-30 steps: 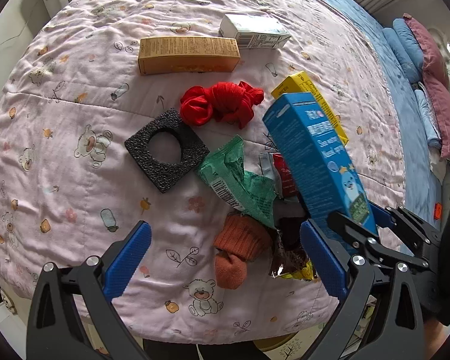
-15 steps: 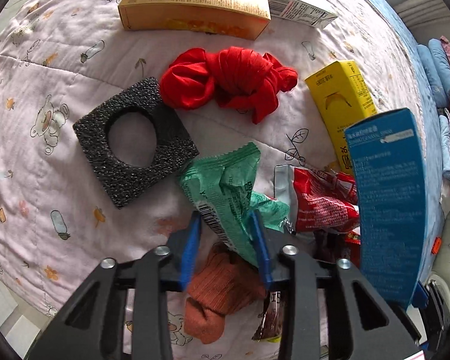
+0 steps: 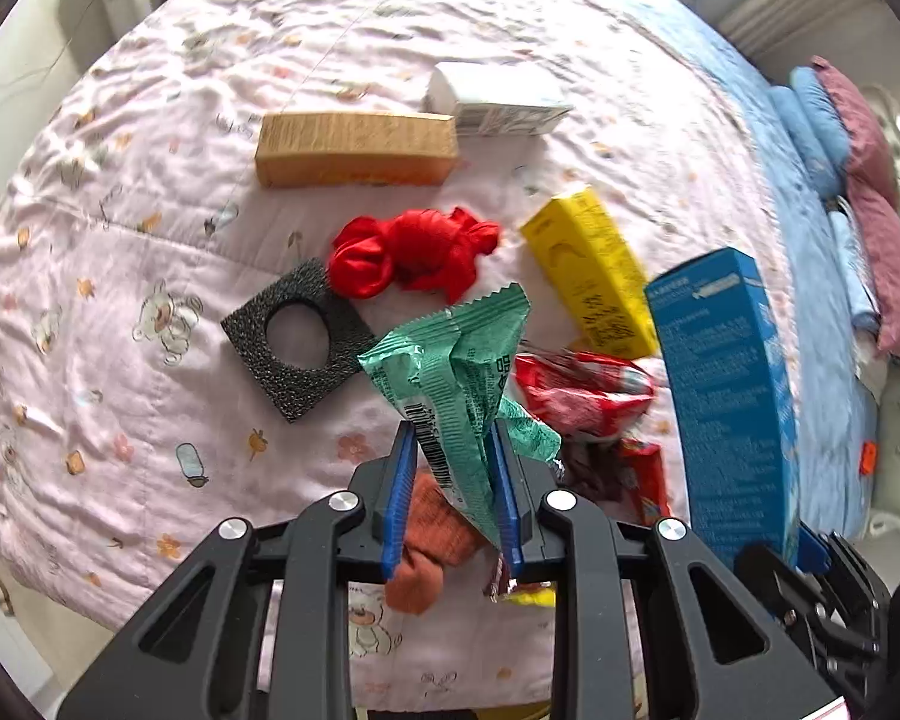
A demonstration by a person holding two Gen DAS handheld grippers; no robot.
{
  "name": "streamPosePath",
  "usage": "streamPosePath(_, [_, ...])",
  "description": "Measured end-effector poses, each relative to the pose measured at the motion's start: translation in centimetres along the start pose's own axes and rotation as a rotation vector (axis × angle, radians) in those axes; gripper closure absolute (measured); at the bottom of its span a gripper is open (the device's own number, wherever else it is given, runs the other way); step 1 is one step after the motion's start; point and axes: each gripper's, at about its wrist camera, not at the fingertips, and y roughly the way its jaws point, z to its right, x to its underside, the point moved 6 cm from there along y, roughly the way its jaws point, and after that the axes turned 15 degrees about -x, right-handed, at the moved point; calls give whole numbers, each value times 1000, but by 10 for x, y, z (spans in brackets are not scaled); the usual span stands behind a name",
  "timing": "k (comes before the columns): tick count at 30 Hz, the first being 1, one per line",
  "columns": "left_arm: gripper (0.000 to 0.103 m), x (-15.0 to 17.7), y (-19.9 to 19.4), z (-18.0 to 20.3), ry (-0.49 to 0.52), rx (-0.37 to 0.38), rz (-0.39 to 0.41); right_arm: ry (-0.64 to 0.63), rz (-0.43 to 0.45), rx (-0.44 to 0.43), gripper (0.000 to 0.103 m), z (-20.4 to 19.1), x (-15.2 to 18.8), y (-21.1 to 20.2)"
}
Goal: Collect trash
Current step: 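Grasp the green wrapper with the left gripper, then carry both items to the yellow wastebasket and open both grippers to drop them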
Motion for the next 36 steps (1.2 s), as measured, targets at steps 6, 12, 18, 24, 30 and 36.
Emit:
streamPosePath(6, [78, 14, -45, 5, 167, 97, 23, 71, 114, 62, 56, -26, 12, -34])
streamPosePath(12, [78, 52, -85, 16, 362, 159, 37, 193, 262, 127, 56, -49, 44, -71])
streamPosePath(18, [78, 102, -107, 41, 507, 206, 28, 299, 356, 203, 56, -52, 98, -116])
streamPosePath(24, [78, 164, -116, 87, 651, 250, -3, 433, 393, 271, 56, -33, 173, -155])
streamPosePath(30, [78, 254, -105, 141, 800, 250, -70, 596, 390, 307, 56, 0, 272, -181])
streamPosePath(36, [78, 357, -71, 182, 939, 208, -157, 742, 340, 342, 56, 25, 368, -192])
